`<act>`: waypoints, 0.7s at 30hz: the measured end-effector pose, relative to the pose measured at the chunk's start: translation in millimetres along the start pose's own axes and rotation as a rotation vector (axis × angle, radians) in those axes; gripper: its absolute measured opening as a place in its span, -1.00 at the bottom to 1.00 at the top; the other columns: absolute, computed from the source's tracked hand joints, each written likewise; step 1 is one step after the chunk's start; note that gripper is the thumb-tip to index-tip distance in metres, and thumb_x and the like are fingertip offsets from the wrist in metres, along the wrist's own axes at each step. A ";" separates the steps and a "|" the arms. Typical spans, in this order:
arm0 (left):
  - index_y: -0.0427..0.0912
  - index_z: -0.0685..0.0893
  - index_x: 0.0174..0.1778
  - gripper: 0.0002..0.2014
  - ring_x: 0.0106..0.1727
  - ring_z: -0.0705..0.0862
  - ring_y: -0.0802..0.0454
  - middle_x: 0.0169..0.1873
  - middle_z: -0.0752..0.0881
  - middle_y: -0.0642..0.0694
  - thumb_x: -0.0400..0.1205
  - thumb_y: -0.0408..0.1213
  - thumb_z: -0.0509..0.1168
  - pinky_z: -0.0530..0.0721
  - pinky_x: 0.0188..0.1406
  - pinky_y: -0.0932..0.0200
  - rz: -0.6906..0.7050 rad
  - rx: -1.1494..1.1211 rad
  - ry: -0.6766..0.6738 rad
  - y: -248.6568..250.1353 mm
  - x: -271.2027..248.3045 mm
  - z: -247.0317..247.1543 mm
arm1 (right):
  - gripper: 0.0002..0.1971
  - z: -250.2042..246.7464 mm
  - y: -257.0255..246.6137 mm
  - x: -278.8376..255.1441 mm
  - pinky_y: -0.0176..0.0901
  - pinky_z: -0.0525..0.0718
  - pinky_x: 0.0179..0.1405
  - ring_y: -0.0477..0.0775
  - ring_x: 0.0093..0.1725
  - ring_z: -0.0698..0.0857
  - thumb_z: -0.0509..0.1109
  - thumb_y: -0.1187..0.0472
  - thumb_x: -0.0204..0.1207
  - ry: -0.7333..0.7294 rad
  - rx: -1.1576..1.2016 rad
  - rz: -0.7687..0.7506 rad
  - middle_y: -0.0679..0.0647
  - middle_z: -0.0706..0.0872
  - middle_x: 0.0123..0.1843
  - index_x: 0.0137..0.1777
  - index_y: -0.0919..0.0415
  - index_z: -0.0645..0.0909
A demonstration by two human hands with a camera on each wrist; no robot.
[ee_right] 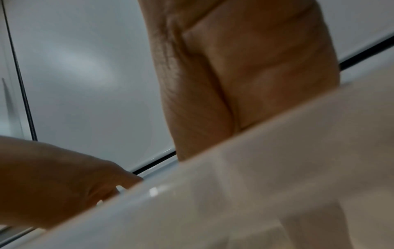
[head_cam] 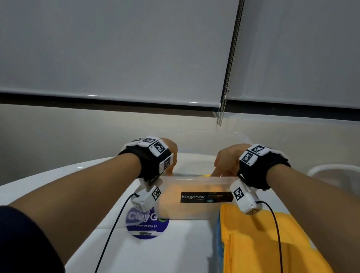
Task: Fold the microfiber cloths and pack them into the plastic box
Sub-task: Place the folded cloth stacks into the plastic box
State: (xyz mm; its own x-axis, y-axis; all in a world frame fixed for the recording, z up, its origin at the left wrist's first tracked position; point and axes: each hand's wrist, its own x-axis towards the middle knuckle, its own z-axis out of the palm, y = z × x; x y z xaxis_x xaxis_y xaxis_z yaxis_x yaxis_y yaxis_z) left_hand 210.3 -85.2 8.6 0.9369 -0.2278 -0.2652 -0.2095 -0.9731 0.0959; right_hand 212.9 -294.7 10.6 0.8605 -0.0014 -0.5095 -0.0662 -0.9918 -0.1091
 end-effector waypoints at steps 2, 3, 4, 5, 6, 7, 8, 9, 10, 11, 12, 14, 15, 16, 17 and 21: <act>-0.15 0.75 -0.14 -0.74 -0.33 0.84 -0.02 -0.21 0.82 -0.04 0.38 -0.14 0.63 0.84 -0.21 0.02 0.016 -0.028 -0.028 2.7 0.2 -2.5 | -0.54 1.7 -3.4 -6.2 0.09 0.78 0.15 0.15 -0.09 0.85 0.63 -0.26 0.28 -0.017 -0.003 0.022 0.00 0.87 -0.29 -0.20 0.17 0.76; -0.14 0.76 -0.19 -0.74 -0.35 0.85 -0.01 -0.26 0.83 -0.03 0.35 -0.12 0.64 0.85 -0.20 -0.01 0.015 -0.046 -0.016 2.5 2.2 -3.3 | -0.55 0.7 -2.9 -7.9 0.10 0.78 0.15 0.17 -0.06 0.86 0.63 -0.24 0.30 -0.019 0.004 0.026 0.01 0.87 -0.30 -0.17 0.18 0.75; -0.11 0.76 -0.23 -0.74 -0.36 0.85 0.00 -0.29 0.82 0.00 0.33 -0.10 0.65 0.85 -0.19 -0.02 0.016 -0.066 0.006 3.6 3.7 -4.6 | -0.54 -0.9 -1.1 -8.2 0.14 0.77 0.17 0.20 -0.05 0.86 0.63 -0.22 0.32 -0.021 0.030 0.020 0.04 0.87 -0.29 -0.12 0.20 0.75; -0.07 0.75 -0.27 -0.75 -0.37 0.84 0.03 -0.29 0.81 0.03 0.32 -0.08 0.65 0.84 -0.21 0.00 0.020 -0.090 0.029 5.9 3.9 -6.4 | -0.51 -3.6 1.1 -8.3 0.19 0.76 0.20 0.22 -0.04 0.86 0.64 -0.20 0.32 -0.028 0.076 0.008 0.09 0.88 -0.26 -0.04 0.24 0.74; -0.04 0.74 -0.31 -0.76 -0.38 0.84 0.04 -0.28 0.79 0.05 0.32 -0.08 0.66 0.83 -0.26 0.03 0.032 -0.122 0.044 10.1 2.9 -8.7 | -0.45 -7.1 3.2 -8.7 0.23 0.74 0.24 0.23 -0.03 0.86 0.64 -0.18 0.32 -0.037 0.126 0.002 0.13 0.88 -0.20 0.07 0.29 0.72; -0.03 0.72 -0.32 -0.77 -0.39 0.84 0.03 -0.27 0.78 0.04 0.34 -0.10 0.66 0.82 -0.33 0.06 0.041 -0.167 0.048 13.5 3.1 -10.6 | -0.39 -11.1 4.2 -9.9 0.25 0.72 0.26 0.23 -0.02 0.87 0.65 -0.15 0.33 -0.046 0.179 -0.001 0.18 0.88 -0.15 0.17 0.34 0.69; -0.04 0.71 -0.30 -0.77 -0.40 0.84 -0.01 -0.24 0.77 0.01 0.37 -0.14 0.66 0.80 -0.41 0.09 0.041 -0.229 0.042 19.6 1.0 -14.0 | -0.35 -15.5 4.1 -14.1 0.26 0.72 0.27 0.24 -0.01 0.87 0.65 -0.12 0.35 -0.052 0.235 -0.008 0.23 0.88 -0.09 0.25 0.38 0.65; -0.10 0.70 -0.26 -0.77 -0.40 0.85 -0.05 -0.22 0.76 -0.03 0.41 -0.19 0.64 0.78 -0.47 0.11 0.035 -0.293 0.030 26.5 -1.3 -18.0 | -0.35 -20.3 3.2 -20.4 0.27 0.73 0.26 0.25 0.00 0.86 0.64 -0.07 0.37 -0.048 0.295 -0.020 0.27 0.87 -0.05 0.29 0.39 0.62; -0.15 0.68 -0.22 -0.78 -0.38 0.85 -0.07 -0.20 0.74 -0.06 0.45 -0.22 0.61 0.79 -0.45 0.10 0.025 -0.337 0.019 34.1 -3.3 -22.6 | -0.38 -25.7 1.5 -29.8 0.27 0.74 0.24 0.27 0.01 0.86 0.63 -0.03 0.41 -0.033 0.351 -0.037 0.30 0.86 -0.01 0.32 0.38 0.60; -0.20 0.67 -0.17 -0.78 -0.34 0.86 -0.08 -0.18 0.75 -0.10 0.50 -0.24 0.58 0.84 -0.34 0.04 0.022 -0.364 0.011 43.2 -5.6 -27.8 | -0.43 -31.6 0.5 -40.8 0.26 0.75 0.23 0.28 0.03 0.86 0.61 0.01 0.46 -0.011 0.395 -0.061 0.31 0.85 0.03 0.32 0.37 0.59; -0.26 0.67 -0.09 -0.78 -0.29 0.87 -0.09 -0.16 0.77 -0.16 0.54 -0.25 0.56 0.86 -0.19 -0.05 0.027 -0.386 0.013 52.0 -9.3 -32.4 | -0.48 -37.4 1.0 -53.3 0.25 0.76 0.22 0.29 0.06 0.84 0.58 0.04 0.50 0.013 0.433 -0.088 0.32 0.83 0.06 0.32 0.37 0.60; -0.34 0.71 0.04 -0.74 -0.21 0.88 -0.08 -0.15 0.83 -0.22 0.57 -0.24 0.52 0.85 -0.04 -0.12 0.063 -0.458 0.052 67.1 -19.7 -41.2 | -0.58 -47.4 7.0 -81.7 0.21 0.76 0.21 0.30 0.11 0.83 0.51 0.09 0.58 0.058 0.495 -0.149 0.33 0.82 0.09 0.29 0.38 0.62; -0.33 0.74 0.04 -0.76 -0.19 0.88 -0.05 -0.19 0.85 -0.20 0.59 -0.23 0.51 0.85 -0.03 -0.06 0.097 -0.490 0.083 73.1 -26.6 -45.0 | -0.62 -50.6 12.1 -98.4 0.19 0.77 0.20 0.29 0.11 0.83 0.49 0.09 0.60 0.084 0.520 -0.183 0.32 0.83 0.07 0.26 0.38 0.65; -0.31 0.77 0.02 -0.79 -0.18 0.87 -0.02 -0.22 0.86 -0.16 0.61 -0.22 0.48 0.85 -0.06 0.04 0.137 -0.506 0.119 79.1 -35.5 -47.6 | -0.65 -52.3 19.4 -116.2 0.17 0.78 0.18 0.28 0.08 0.83 0.47 0.09 0.62 0.117 0.541 -0.217 0.30 0.84 0.03 0.22 0.38 0.67; -0.28 0.78 -0.01 -0.81 -0.20 0.86 0.02 -0.25 0.86 -0.13 0.63 -0.20 0.46 0.83 -0.14 0.13 0.177 -0.520 0.154 84.5 -46.3 -48.5 | -0.67 -52.4 28.1 -133.2 0.14 0.79 0.15 0.26 0.03 0.84 0.46 0.08 0.63 0.149 0.554 -0.247 0.30 0.85 0.00 0.17 0.38 0.69; -0.22 0.79 -0.07 -0.84 -0.30 0.78 0.10 -0.27 0.85 -0.11 0.66 -0.19 0.42 0.68 -0.39 0.28 0.336 -0.565 0.183 109.5 -90.2 -28.9 | -0.68 -29.8 72.7 -187.4 0.07 0.79 0.02 0.17 -0.16 0.82 0.47 0.05 0.62 0.162 0.513 -0.274 0.29 0.85 -0.09 0.05 0.37 0.74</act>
State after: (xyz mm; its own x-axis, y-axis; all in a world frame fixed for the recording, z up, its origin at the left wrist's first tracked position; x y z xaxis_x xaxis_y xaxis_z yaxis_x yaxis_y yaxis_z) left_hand 110.9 -170.2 70.8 0.8892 -0.4566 0.0286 -0.3656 -0.6717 0.6443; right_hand 61.9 -370.4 123.6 0.9439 0.1863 -0.2727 -0.0317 -0.7707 -0.6364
